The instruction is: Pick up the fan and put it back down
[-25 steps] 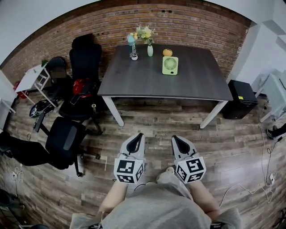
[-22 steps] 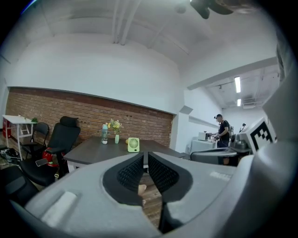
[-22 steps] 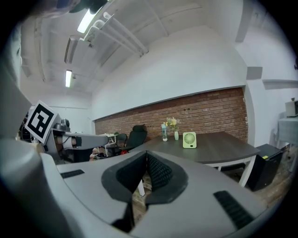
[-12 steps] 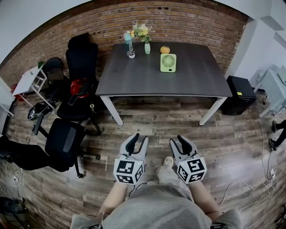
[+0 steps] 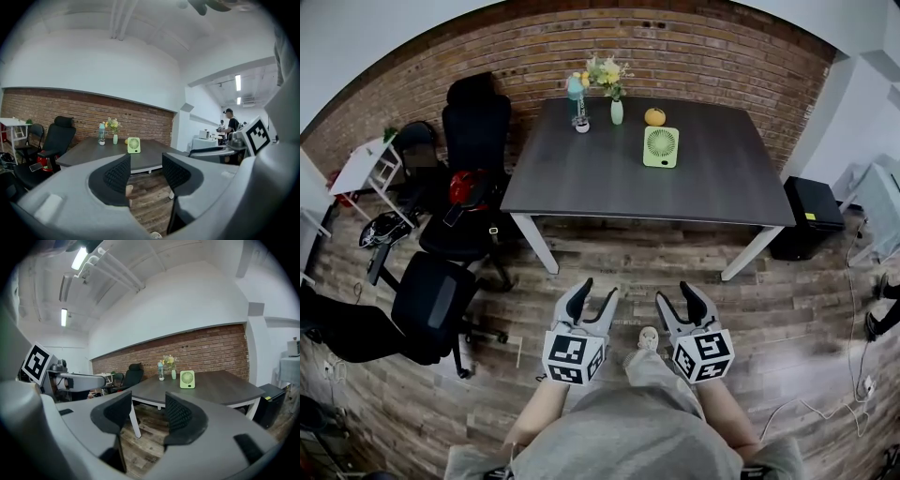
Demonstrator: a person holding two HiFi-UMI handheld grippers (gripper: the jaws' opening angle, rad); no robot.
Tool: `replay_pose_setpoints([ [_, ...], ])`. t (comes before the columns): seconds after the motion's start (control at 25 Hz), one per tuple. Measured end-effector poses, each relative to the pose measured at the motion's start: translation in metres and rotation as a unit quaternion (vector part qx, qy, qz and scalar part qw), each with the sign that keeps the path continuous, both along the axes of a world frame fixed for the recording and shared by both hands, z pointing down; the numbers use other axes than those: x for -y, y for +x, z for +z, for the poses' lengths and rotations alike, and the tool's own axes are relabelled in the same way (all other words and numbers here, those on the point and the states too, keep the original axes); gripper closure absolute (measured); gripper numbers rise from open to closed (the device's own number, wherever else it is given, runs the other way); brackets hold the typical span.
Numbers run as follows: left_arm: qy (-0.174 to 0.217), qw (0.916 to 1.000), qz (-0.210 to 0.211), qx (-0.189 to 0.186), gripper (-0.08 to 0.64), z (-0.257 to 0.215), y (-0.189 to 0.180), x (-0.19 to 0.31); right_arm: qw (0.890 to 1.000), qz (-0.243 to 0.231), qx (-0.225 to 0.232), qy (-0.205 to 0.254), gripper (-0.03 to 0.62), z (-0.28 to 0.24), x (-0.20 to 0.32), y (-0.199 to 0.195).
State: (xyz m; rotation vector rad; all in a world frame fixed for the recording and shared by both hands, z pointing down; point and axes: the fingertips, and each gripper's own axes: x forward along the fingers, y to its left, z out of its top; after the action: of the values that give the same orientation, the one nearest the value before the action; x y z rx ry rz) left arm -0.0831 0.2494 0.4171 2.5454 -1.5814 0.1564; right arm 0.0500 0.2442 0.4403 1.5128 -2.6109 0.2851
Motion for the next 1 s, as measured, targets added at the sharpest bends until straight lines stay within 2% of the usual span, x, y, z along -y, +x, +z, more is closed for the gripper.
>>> replay_pose_setpoints([
  [0.36, -0.013, 0.9998, -0.015, -0.009, 0.357, 0.000, 0.005, 0.087, 1.000, -0.011, 0.000, 0.004, 0.360, -0.011, 0.095, 0.008],
  [1.0, -0.009, 0.9991, -0.037, -0.017, 0.357, -0.009, 0.060, 0.223, 0.999, -0.038, 0.013, 0.005, 0.342, -0.022, 0.234, 0.063],
])
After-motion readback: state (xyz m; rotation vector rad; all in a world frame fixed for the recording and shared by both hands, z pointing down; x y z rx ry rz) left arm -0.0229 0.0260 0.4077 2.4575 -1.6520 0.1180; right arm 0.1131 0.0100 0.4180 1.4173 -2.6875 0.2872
